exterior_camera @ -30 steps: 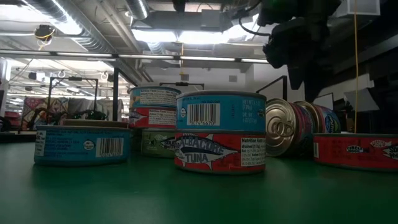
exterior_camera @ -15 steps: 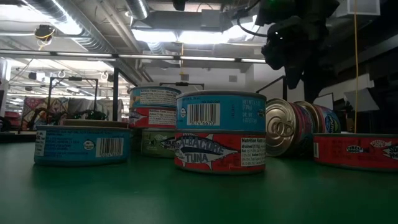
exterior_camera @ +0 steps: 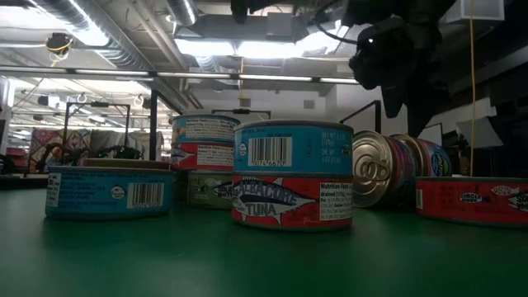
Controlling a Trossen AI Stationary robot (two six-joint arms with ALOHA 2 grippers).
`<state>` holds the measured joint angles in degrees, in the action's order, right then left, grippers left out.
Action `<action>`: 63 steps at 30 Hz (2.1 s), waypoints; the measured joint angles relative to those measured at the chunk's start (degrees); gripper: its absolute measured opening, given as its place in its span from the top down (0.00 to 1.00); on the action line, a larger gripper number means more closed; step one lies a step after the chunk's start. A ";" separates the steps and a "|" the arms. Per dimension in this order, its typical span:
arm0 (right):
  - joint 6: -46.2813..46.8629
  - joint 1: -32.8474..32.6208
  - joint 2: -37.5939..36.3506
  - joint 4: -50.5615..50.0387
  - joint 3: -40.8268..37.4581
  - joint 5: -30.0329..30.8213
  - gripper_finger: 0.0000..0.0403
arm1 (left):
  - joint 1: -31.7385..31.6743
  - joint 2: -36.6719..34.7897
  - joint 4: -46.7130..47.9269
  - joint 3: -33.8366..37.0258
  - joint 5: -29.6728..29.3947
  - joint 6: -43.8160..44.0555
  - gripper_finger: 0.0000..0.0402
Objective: Stack canned seafood by type on shelf
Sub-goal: Put the blue tuna can on the shelf
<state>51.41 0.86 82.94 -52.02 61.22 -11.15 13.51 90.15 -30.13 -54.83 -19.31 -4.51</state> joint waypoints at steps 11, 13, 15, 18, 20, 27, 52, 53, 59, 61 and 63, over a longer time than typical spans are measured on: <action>0.86 -0.24 2.40 1.24 -0.05 0.13 0.24 | -0.54 -0.03 0.92 0.00 0.02 -1.24 0.61; 0.86 -0.21 2.73 1.38 -0.03 -0.41 0.24 | -0.54 -0.04 1.29 0.02 0.00 -1.45 0.61; 0.86 -0.21 3.32 1.41 -0.03 -0.46 0.24 | -0.54 -0.07 1.48 0.02 0.00 -1.47 0.61; 0.88 -0.21 4.07 0.37 -0.05 -0.45 0.24 | -0.54 -0.07 1.53 0.02 0.01 -1.50 0.61; 0.86 -0.19 4.57 0.66 -0.01 -0.85 0.24 | -0.54 -0.07 1.49 0.02 0.01 -1.52 0.61; 0.78 -0.10 6.14 1.15 0.06 -3.06 0.24 | -0.54 -0.07 1.17 0.02 0.00 -5.30 0.61; 0.82 -0.11 6.98 -2.06 -0.12 -2.89 0.24 | -0.54 -0.07 1.16 0.00 0.00 -9.86 0.61; 0.81 -0.11 7.06 -2.17 -0.12 -2.87 0.24 | -0.54 -0.07 1.16 0.01 0.00 -9.84 0.61; 0.64 -0.11 7.05 -2.01 -0.10 -2.85 0.24 | -0.54 -0.04 1.16 0.01 0.00 -9.85 0.61; 0.62 -0.11 7.04 -2.00 -0.10 -2.85 0.25 | -0.54 -0.04 1.16 0.00 0.00 -9.85 0.61; 0.62 -0.11 7.04 -1.93 -0.07 -2.86 0.28 | -0.54 -0.04 1.16 0.02 0.00 -9.84 0.61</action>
<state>52.03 0.75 89.97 -53.95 61.14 -14.01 12.97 90.11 -28.97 -54.81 -19.31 -14.35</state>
